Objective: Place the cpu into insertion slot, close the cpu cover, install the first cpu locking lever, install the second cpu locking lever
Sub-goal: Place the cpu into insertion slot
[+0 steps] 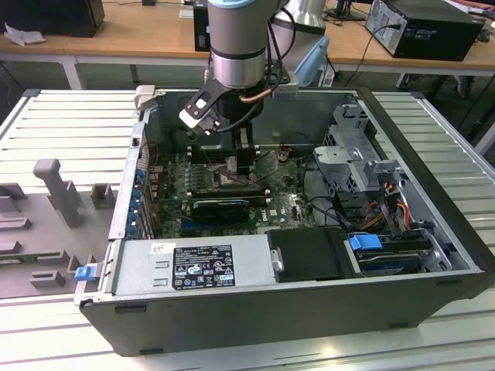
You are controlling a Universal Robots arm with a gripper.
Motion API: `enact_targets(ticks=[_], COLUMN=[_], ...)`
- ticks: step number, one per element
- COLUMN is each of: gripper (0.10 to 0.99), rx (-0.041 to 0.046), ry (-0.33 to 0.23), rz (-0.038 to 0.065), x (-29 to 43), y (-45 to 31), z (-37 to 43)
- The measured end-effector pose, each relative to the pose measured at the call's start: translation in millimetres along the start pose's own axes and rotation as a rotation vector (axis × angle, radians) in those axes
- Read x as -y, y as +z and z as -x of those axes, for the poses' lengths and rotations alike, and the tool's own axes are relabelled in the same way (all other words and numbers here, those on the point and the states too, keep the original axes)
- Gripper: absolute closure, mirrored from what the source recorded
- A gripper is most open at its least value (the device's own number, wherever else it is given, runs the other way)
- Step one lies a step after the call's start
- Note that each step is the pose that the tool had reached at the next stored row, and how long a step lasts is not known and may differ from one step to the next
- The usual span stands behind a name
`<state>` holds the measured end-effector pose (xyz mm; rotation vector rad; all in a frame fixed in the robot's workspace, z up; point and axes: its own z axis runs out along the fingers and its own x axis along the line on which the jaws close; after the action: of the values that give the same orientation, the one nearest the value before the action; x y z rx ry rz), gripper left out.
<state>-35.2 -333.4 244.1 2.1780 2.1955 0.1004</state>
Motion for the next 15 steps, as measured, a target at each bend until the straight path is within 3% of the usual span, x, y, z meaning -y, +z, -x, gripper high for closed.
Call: enact_targets(ticks=[2,15], gripper=[0.557,0.557], rx=[0.0002,0.0008], ry=[0.0,0.0], rz=[0.0,0.0], x=[1.7,3.1], y=[3.7,7.4], z=[0.0,-0.4])
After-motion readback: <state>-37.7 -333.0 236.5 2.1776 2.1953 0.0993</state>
